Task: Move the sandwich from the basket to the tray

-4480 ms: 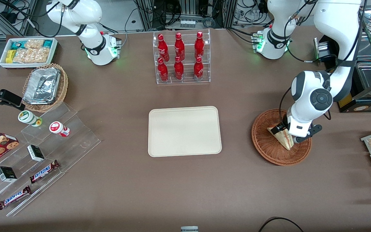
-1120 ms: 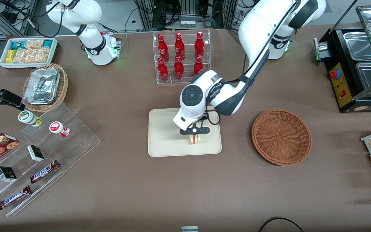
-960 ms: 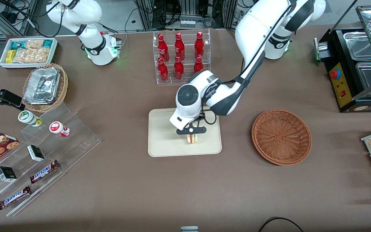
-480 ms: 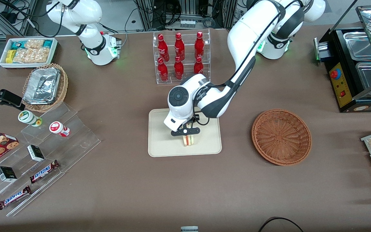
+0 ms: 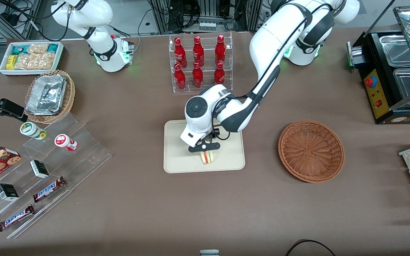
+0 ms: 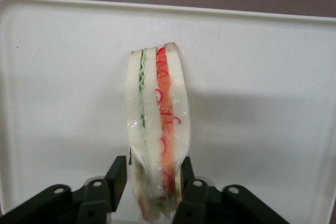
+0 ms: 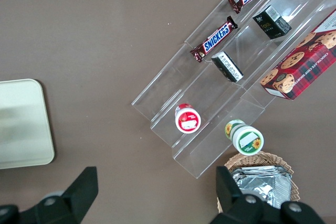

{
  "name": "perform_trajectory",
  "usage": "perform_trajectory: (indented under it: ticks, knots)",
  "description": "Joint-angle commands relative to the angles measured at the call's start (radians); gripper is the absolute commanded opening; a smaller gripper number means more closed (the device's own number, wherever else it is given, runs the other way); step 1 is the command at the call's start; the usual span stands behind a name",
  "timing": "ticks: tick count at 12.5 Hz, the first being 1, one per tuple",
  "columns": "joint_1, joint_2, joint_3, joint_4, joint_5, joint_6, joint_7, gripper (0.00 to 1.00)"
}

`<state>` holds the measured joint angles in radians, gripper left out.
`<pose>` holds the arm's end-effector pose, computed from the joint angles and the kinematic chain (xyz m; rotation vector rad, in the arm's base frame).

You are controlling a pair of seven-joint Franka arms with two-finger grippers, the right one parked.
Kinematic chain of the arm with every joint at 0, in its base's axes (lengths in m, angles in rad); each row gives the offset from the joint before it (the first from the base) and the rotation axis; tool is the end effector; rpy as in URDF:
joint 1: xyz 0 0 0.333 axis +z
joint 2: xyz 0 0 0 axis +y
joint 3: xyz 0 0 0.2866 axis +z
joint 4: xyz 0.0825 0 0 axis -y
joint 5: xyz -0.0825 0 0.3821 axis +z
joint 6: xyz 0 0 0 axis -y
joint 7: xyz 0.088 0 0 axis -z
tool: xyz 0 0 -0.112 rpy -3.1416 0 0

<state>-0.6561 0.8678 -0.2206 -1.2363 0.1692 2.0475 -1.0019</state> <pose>0.5001 -0.5268 0.2247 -3.1181 -0.1834 0.0595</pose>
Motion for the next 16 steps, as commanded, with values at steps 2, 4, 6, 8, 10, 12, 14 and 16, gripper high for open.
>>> perform_trajectory:
  ticks: [2,4,6,8,10,12,14,16]
  knots:
    - [0.028,-0.018,0.004,0.026,-0.013,-0.004,-0.012,1.0]
    - [0.053,-0.036,0.0,0.028,-0.068,-0.006,0.044,1.0]
    - [0.055,-0.061,0.006,0.026,-0.06,-0.018,0.046,1.0]
    - [0.059,-0.104,0.013,0.018,-0.05,-0.05,0.048,1.0]
    - [0.127,-0.159,0.01,0.015,-0.054,-0.154,0.118,1.0]
    - [0.174,-0.232,0.012,-0.044,-0.06,-0.217,0.219,1.0]
    - [0.243,-0.321,0.009,-0.122,-0.066,-0.222,0.311,1.0]
    - [0.306,-0.403,0.007,-0.207,-0.073,-0.222,0.425,1.0]
